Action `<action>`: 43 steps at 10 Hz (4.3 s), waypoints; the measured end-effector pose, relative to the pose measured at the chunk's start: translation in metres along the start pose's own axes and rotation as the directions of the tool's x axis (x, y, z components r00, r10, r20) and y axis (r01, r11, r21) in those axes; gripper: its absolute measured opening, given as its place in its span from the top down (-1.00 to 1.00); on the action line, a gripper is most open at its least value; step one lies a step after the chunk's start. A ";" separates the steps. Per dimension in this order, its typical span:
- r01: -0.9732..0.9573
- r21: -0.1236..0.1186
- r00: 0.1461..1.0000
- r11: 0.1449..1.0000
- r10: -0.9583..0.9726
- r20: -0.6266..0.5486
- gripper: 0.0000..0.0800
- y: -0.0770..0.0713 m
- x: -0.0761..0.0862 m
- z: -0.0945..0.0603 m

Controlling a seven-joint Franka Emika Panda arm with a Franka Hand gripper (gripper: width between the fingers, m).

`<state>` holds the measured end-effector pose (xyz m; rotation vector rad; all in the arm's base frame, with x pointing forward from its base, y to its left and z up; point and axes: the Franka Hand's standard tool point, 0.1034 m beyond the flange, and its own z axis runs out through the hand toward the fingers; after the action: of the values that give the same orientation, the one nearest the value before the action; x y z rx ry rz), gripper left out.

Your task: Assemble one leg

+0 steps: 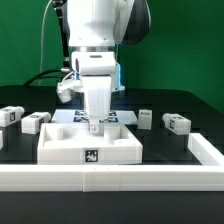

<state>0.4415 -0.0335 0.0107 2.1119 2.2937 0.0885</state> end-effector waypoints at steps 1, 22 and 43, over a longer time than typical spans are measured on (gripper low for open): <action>0.000 0.000 1.000 1.000 0.000 0.000 0.85 0.000 0.000 0.000; -0.088 0.043 0.996 0.995 0.089 -0.011 0.85 0.057 0.105 0.005; -0.410 0.009 0.912 0.912 0.410 0.011 -0.62 0.051 0.127 -0.042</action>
Offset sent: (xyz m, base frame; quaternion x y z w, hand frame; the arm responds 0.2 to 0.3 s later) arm 0.0000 0.0000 0.0000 0.0000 0.0000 0.0000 1.0000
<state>0.4796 0.0958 0.0579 2.5569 1.8078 0.0720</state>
